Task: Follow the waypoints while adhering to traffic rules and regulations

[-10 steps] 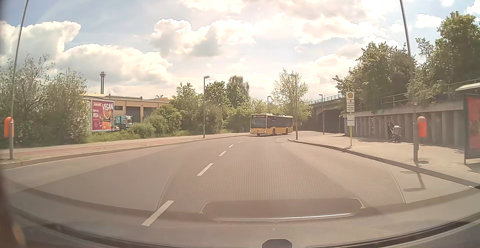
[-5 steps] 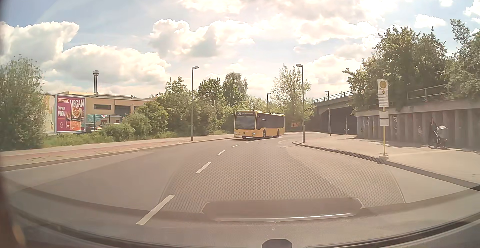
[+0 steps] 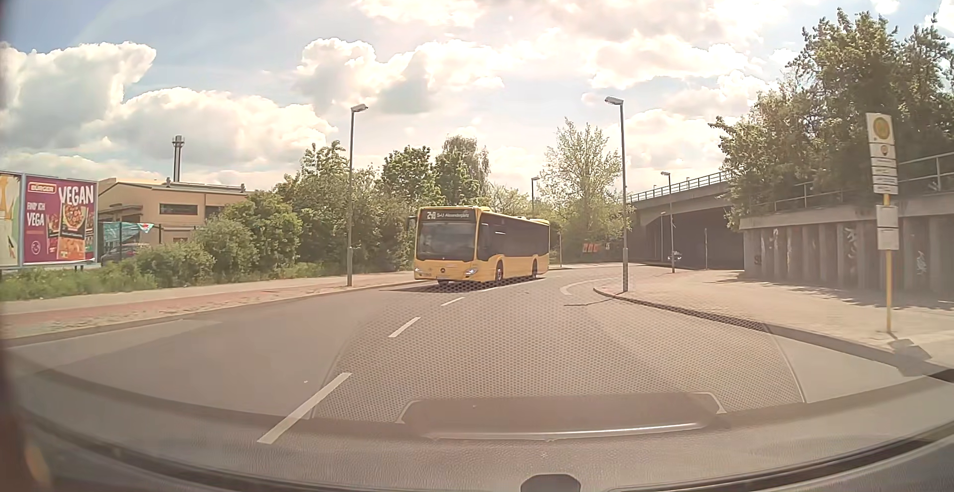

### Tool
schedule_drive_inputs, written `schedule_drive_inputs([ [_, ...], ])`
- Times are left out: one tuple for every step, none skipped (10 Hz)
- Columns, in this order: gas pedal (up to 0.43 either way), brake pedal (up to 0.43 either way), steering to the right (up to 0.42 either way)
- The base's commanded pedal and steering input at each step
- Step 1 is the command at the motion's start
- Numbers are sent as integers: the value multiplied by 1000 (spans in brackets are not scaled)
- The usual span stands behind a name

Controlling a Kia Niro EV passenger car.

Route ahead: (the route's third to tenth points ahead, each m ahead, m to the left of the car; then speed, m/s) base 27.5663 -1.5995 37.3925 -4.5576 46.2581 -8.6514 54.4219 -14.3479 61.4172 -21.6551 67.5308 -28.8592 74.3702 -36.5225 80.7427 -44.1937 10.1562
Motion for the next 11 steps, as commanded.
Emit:
schedule_drive_inputs([
  [59, 18, 5],
  [59, 18, 7],
  [59, 18, 7],
  [67, 18, 8],
  [67, 18, 10],
  [67, 18, 14],
  [67, 18, 16],
  [79, 18, 19],
  [79, 18, 22],
  [79, 18, 25],
  [79, 18, 28],
])
